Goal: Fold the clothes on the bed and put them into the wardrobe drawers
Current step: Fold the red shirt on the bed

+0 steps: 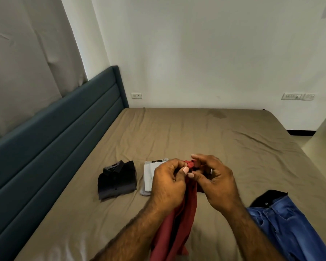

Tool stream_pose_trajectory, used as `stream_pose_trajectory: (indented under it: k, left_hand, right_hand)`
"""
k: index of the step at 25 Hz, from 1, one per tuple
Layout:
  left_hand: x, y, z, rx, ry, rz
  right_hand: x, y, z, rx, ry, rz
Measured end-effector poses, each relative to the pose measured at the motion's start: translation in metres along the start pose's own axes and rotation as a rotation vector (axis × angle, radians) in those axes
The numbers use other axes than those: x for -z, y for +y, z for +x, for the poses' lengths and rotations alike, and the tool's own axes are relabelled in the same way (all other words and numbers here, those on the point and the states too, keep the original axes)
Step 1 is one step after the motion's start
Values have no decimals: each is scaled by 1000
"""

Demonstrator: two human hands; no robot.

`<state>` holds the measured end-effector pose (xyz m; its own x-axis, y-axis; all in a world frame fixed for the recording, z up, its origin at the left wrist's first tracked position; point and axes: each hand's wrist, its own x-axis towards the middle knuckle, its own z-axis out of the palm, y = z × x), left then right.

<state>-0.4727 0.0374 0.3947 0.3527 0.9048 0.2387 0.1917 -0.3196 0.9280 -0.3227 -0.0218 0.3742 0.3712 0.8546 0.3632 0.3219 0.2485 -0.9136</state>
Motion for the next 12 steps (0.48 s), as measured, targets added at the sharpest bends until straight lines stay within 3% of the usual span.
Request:
stream_pose_trajectory:
  k: [3,7,9,12]
  left_hand:
    - [1,-7,-4,-98,-7,140]
    - [4,-7,-9,-190,7,180]
    - [6,-6,-8,-135,-51,-18]
    - [8,-5,0,119,-84,-388]
  right_hand:
    - [3,4,6,2,-68,22]
    - [-4,2,7,-80,0,58]
    - [-14,-2,7,-249,33,210]
    - [-27,-11,13,-393,68,311]
